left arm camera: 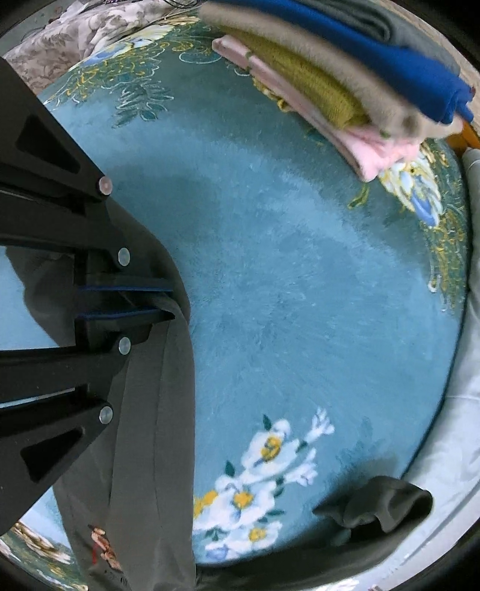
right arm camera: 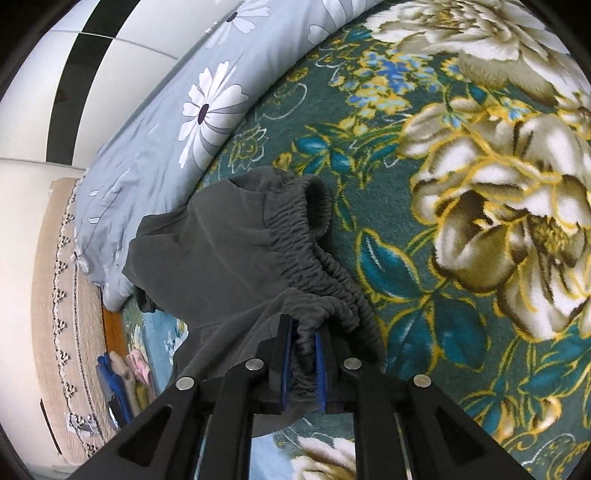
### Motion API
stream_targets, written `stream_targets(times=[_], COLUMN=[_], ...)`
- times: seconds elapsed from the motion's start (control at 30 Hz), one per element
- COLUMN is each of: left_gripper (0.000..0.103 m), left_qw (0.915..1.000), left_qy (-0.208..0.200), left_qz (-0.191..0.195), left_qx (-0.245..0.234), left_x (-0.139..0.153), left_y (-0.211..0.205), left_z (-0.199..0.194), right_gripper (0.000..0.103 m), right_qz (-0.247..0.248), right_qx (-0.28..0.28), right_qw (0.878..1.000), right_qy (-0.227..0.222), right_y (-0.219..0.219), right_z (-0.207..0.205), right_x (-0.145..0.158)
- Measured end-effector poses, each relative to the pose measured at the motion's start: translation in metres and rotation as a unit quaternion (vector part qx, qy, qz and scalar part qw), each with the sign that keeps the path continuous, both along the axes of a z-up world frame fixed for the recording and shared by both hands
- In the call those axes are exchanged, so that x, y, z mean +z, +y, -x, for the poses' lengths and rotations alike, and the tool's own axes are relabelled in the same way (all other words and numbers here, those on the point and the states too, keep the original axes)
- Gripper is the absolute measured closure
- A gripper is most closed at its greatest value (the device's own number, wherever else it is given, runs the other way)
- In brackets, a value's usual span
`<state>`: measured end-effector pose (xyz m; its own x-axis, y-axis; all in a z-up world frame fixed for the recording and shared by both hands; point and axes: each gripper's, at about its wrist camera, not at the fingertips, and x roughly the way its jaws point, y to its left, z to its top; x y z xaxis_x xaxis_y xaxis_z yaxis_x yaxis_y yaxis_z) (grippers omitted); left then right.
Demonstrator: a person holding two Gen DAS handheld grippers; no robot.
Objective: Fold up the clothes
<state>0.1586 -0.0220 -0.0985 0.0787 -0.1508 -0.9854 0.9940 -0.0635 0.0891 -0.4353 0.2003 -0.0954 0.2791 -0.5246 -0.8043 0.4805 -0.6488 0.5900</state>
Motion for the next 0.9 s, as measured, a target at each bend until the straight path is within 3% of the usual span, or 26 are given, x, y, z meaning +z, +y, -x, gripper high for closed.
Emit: stream_targets(times=[0.17,0.27,0.37,0.47,0.53,0.57,0.6,0.67,0.73,0.83,0.9], left_gripper=[0.089,0.075,0.065,0.059,0.053,0.051,0.050,0.050,0.049,0.049,0.049], left_qw=[0.9997,0.9974,0.9885,0.9724,0.9520,0.9384,0.9183,0.8897,0.8794,0.8897,0.8810], left_qy=[0.019,0.062,0.114,0.146,0.167,0.181,0.200,0.230,0.253,0.251,0.278], left_qz=[0.012,0.023,0.071,0.136,0.172,0.185,0.198,0.205,0.191,0.137,0.107], left_qx=[0.004,0.029,0.069,0.121,0.190,0.229,0.279,0.337,0.356,0.355,0.367], left_x=[-0.004,0.007,0.034,0.065,0.080,0.083,0.085,0.082,0.070,0.047,0.031], left_y=[-0.001,0.006,0.021,0.042,0.062,0.072,0.088,0.113,0.130,0.142,0.146], left_z=[-0.003,-0.022,-0.052,-0.089,-0.127,-0.147,-0.171,-0.198,-0.207,-0.198,-0.188], right_gripper=[0.091,0.091,0.090,0.089,0.089,0.088,0.088,0.088,0.088,0.088,0.088], right_qz=[-0.012,-0.020,-0.022,-0.023,-0.022,-0.021,-0.021,-0.020,-0.020,-0.018,-0.017], right_qx=[-0.003,-0.001,-0.005,-0.010,-0.012,-0.013,-0.013,-0.014,-0.020,-0.028,-0.028], right_qw=[1.000,1.000,1.000,1.000,1.000,1.000,1.000,0.999,0.999,0.999,0.999], right_qy=[0.004,0.012,0.016,0.017,0.018,0.018,0.020,0.023,0.022,0.020,0.020], right_y=[-0.005,-0.010,-0.009,-0.007,-0.005,-0.004,-0.004,-0.003,-0.001,0.001,0.003], right_z=[-0.001,-0.003,-0.005,-0.007,-0.008,-0.009,-0.009,-0.011,-0.013,-0.015,-0.016], right_x=[0.001,0.002,0.004,0.005,0.006,0.007,0.008,0.010,0.011,0.012,0.014])
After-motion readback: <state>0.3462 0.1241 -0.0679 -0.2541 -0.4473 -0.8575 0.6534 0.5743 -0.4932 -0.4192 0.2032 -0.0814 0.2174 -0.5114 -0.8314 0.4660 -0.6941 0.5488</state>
